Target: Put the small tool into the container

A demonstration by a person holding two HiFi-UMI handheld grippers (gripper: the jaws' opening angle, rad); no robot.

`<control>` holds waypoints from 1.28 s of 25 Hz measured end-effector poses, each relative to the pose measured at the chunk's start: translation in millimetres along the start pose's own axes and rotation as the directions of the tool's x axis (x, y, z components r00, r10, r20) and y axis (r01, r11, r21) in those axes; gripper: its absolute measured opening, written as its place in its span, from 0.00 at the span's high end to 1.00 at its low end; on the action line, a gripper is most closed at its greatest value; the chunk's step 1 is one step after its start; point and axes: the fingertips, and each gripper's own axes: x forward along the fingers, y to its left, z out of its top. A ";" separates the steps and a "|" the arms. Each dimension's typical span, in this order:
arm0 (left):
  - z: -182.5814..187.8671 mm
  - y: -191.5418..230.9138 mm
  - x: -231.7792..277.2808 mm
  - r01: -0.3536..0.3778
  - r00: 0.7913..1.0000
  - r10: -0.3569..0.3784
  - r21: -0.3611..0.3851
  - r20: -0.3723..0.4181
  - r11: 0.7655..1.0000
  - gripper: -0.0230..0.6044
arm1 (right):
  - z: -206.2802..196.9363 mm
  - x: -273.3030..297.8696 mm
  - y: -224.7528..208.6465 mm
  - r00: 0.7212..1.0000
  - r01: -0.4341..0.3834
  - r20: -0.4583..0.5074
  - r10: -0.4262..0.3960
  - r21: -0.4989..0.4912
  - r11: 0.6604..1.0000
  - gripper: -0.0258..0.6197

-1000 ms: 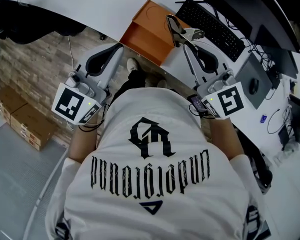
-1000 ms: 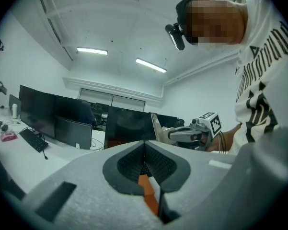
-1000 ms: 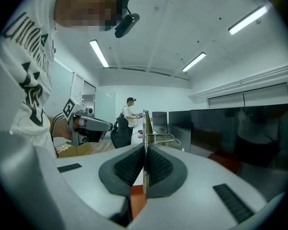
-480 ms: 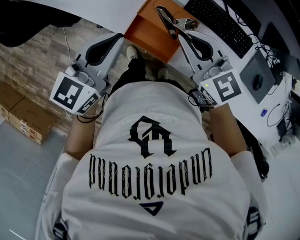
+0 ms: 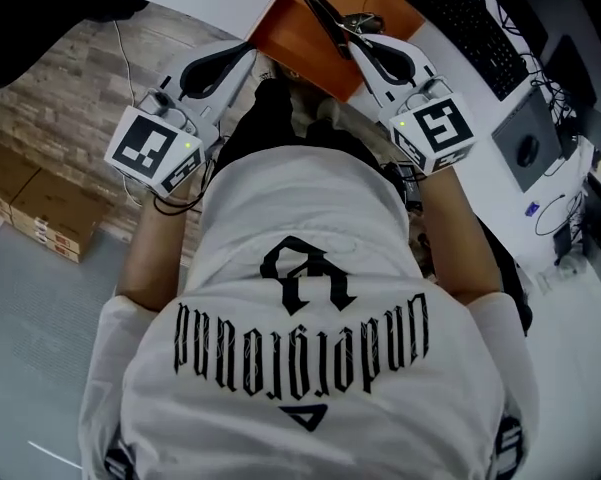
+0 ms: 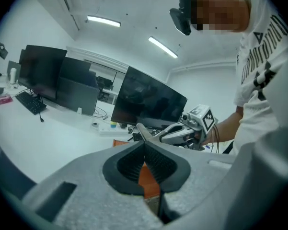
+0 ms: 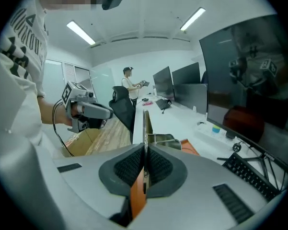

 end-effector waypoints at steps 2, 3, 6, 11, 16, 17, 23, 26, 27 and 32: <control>-8.9 4.9 3.3 -0.001 1.000 0.001 -0.011 -0.012 1.000 0.94 | -15.2 8.8 1.4 0.999 -0.013 -0.037 0.014 0.022 1.000 0.94; -13.2 6.6 4.4 -0.001 1.000 0.001 -0.015 -0.018 1.000 0.94 | -21.9 13.0 3.6 0.998 -0.025 -0.056 0.026 0.027 0.999 0.94; -23.9 12.5 8.6 0.000 1.000 0.000 -0.022 -0.029 1.000 0.94 | -41.4 27.4 8.2 0.991 -0.060 -0.118 0.063 0.033 0.998 0.94; -43.9 20.1 15.8 -0.002 0.999 0.000 -0.048 -0.051 0.999 0.94 | -75.5 46.0 15.0 0.968 -0.097 -0.225 0.107 0.055 0.994 0.94; -59.3 29.3 13.0 -0.009 0.998 0.004 -0.078 -0.067 0.997 0.94 | -98.4 66.2 26.5 0.943 -0.126 -0.304 0.132 0.041 0.991 0.94; -60.4 31.2 12.0 -0.013 0.998 0.008 -0.087 -0.066 0.996 0.94 | -102.5 70.2 28.2 0.937 -0.134 -0.321 0.139 0.039 0.990 0.94; -72.1 38.0 10.8 -0.016 0.997 0.007 -0.109 -0.080 0.994 0.94 | -133.0 85.8 32.6 0.886 -0.165 -0.431 0.170 0.050 0.985 0.94; -75.8 39.8 11.2 -0.013 0.997 0.002 -0.136 -0.079 0.991 0.94 | -142.4 91.3 34.7 0.871 -0.176 -0.456 0.181 0.053 0.983 0.94; -77.2 40.5 11.9 -0.012 0.997 0.001 -0.146 -0.077 0.989 0.94 | -146.0 93.7 35.4 0.865 -0.181 -0.465 0.187 0.058 0.982 0.94; -83.6 44.0 14.2 -0.007 0.997 -0.007 -0.168 -0.082 0.986 0.94 | -157.7 104.6 37.1 0.841 -0.188 -0.503 0.197 0.070 0.980 0.94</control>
